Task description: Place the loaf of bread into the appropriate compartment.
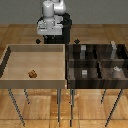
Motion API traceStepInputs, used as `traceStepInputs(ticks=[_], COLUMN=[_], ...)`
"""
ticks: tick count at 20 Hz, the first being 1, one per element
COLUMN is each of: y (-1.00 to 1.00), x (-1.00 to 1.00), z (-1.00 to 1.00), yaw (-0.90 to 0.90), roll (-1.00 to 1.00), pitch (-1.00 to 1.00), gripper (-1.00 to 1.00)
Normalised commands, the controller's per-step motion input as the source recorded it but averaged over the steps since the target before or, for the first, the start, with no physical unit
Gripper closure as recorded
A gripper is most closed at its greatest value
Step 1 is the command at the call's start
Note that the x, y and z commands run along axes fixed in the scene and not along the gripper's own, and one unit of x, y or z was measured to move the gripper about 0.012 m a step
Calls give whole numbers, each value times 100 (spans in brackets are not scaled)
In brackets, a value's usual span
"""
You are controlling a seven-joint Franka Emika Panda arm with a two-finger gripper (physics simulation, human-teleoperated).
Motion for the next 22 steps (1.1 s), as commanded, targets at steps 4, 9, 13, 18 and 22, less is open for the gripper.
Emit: traceStepInputs(ticks=[4,9,13,18,22], y=[0,-60,-100,-80,0], x=[0,0,0,5,75], z=[0,0,0,0,0], yaw=[0,0,0,0,0], roll=[0,0,0,0,0], pitch=[0,0,0,0,0], gripper=[-100,-100,-100,-100,-100])
